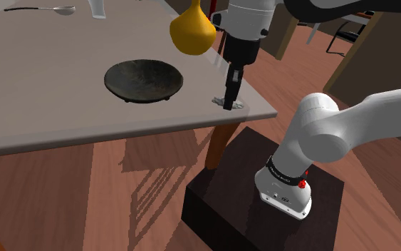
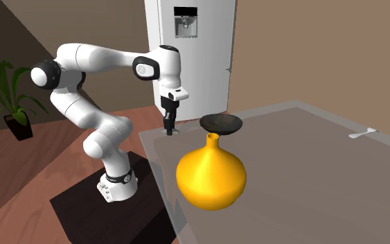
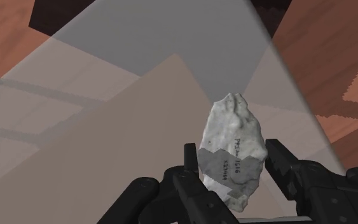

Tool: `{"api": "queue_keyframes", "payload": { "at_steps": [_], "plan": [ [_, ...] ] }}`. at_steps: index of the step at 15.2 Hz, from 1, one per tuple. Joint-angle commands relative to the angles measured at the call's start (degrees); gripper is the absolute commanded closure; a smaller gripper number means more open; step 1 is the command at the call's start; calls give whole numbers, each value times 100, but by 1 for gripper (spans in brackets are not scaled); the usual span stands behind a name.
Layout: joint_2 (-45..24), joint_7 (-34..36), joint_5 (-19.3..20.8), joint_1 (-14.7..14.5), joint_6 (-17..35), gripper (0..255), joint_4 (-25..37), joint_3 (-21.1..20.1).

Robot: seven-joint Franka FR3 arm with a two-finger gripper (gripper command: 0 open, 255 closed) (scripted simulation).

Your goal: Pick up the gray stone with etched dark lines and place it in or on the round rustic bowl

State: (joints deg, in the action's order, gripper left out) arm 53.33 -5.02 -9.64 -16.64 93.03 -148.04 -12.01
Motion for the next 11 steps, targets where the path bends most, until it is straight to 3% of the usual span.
{"api": "queue_keyframes", "payload": {
  "at_steps": [1,11],
  "plan": [
    [-36,0,-18,-3,18,255,-30,-13],
    [-156,20,83,39,-613,255,719,91]
  ]
}}
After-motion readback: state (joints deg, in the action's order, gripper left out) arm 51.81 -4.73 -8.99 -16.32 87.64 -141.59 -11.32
